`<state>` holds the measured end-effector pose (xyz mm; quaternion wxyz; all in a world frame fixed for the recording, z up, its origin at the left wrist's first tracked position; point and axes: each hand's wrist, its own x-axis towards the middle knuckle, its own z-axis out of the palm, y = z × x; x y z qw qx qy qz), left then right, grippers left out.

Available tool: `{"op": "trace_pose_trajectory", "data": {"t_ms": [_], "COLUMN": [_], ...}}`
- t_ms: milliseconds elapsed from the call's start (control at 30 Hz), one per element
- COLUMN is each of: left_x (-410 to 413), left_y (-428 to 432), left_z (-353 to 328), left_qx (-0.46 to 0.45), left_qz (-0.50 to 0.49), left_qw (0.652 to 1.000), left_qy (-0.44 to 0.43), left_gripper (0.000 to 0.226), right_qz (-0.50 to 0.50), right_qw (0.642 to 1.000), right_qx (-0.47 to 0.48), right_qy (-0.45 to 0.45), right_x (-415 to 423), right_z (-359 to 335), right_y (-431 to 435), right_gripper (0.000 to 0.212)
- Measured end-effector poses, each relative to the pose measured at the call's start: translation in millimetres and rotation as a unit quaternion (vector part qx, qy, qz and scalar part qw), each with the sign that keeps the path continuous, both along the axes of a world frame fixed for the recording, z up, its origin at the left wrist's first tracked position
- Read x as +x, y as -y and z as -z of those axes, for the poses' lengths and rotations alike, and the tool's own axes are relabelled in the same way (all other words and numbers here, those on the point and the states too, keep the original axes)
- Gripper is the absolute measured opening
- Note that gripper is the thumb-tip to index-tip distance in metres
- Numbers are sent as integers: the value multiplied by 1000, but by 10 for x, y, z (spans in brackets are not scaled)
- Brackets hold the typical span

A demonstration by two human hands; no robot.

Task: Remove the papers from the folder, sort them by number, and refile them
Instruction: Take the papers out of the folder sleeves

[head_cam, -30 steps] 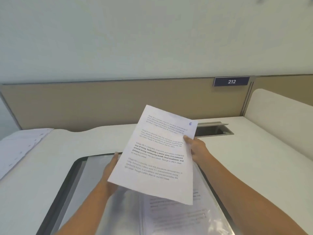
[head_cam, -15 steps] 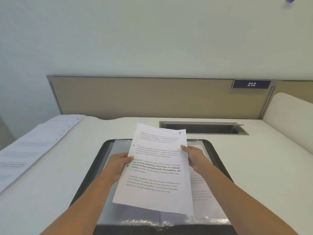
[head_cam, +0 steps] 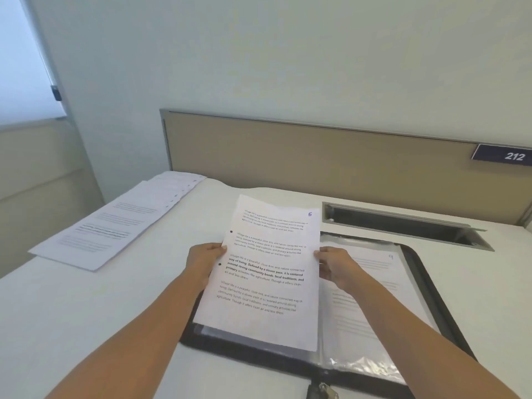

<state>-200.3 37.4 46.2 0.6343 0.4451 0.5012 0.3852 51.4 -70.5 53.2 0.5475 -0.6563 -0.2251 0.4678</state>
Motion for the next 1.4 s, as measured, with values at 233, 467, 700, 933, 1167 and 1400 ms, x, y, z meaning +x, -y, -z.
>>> {"op": "trace_pose_trajectory", "data": {"t_ms": [233, 467, 700, 933, 1167, 1400], "left_x": [-821, -1833, -2767, -3271, -3447, -3471], "left_y": [-580, -1407, -2241, -2850, -3218, -3338], "left_z": [19, 42, 145, 260, 351, 456], "left_qx": [32, 39, 44, 55, 76, 91], "left_qz": [-26, -64, -64, -55, -56, -57], "left_qw": [998, 989, 975, 955, 931, 921], "left_qy": [-53, -124, -210, -286, -353, -374], "left_gripper": [10, 8, 11, 7, 4, 5], "right_qz": [-31, -35, -53, -21, -8, 2], "right_qw": [999, 999, 998, 999, 998, 993], "right_qx": [12, 3, -13, -34, -49, -75], "right_qy": [-4, -17, -28, 0, 46, 95], "right_x": [-683, -1670, -2560, -3187, -3479, -3547], "right_z": [-44, 65, 252, 344, 354, 414], "right_y": [-596, -1414, -2196, -2683, -3028, -3169], "right_gripper": [9, 13, 10, 19, 20, 23]}}
